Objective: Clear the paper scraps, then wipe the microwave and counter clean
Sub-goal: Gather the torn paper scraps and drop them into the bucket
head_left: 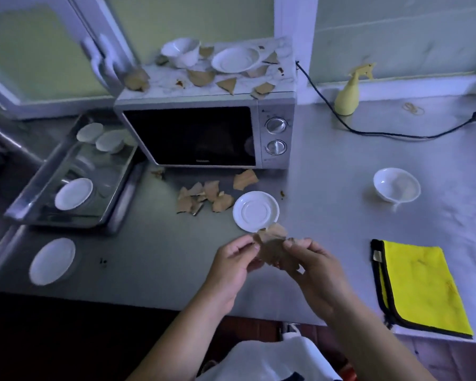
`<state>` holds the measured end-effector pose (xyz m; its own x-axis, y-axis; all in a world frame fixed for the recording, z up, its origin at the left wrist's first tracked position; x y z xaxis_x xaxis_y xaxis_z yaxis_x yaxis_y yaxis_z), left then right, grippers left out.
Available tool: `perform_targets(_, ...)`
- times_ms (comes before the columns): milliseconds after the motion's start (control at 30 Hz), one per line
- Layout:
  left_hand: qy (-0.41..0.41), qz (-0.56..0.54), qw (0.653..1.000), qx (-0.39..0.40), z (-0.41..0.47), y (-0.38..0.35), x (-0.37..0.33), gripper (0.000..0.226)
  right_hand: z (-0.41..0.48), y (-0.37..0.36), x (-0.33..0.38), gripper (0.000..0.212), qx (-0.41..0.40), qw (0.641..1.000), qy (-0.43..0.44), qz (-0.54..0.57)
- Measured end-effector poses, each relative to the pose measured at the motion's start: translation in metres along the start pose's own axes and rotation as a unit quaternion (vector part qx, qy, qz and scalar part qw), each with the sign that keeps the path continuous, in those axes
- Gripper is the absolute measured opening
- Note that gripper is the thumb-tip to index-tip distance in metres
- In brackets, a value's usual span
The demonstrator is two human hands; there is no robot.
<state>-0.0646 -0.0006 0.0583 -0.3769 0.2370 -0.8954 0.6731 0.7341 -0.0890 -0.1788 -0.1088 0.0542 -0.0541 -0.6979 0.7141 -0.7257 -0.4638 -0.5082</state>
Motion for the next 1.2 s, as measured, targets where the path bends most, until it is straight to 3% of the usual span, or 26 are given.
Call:
perform_targets(267,-0.009,-0.074,0.997,0.033,-0.053,0.118,0.004,0.033,-0.025,-0.102,-0.08,0.023,0.005,0.998,-0.046,-0.033)
perform_targets(367,-0.027,-0.089,0.994,0.049,-0.07,0.158,0.009,0.032,-0.035,-0.135,-0.112,0.023,-0.024,0.998,-0.018,-0.055)
perform_targets(500,-0.047,-0.086,0.995,-0.005,-0.083,0.198,0.022,0.025,-0.05,-0.169,-0.146,0.013,-0.029,0.993,0.015,-0.11)
perform_targets(667,-0.035,-0.123,0.991,-0.049,-0.091,0.236,0.025,0.023,-0.055,-0.186,-0.155,0.017,-0.063,0.98,0.095,-0.163)
perform_targets(800,-0.017,-0.127,0.99,-0.054,-0.088,0.255,0.025,0.015,-0.052,-0.199,-0.157,0.009,0.017,0.969,0.108,-0.221)
perform_targets(967,0.002,-0.197,0.979,0.056,-0.082,0.266,0.021,0.026,-0.038,-0.216,-0.164,0.023,0.059,0.973,0.096,-0.2)
perform_targets(1033,0.011,-0.221,0.972,0.078,-0.076,0.276,0.02,0.033,-0.027,-0.224,-0.164,0.014,0.061,0.979,0.087,-0.176)
perform_targets(1200,0.007,-0.199,0.98,0.033,-0.052,0.3,0.014,0.029,0.007,-0.248,-0.174,0.018,0.061,0.982,0.028,-0.176)
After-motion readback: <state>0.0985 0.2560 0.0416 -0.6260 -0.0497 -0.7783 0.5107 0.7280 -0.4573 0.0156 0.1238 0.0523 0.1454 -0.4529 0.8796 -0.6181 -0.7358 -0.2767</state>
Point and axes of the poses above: each hand's wrist, its own z-axis towards the middle knuckle, its own y-axis out of the back of the hand, x = y × z, the point moved 2 cm from there along z, towards the middle knuckle
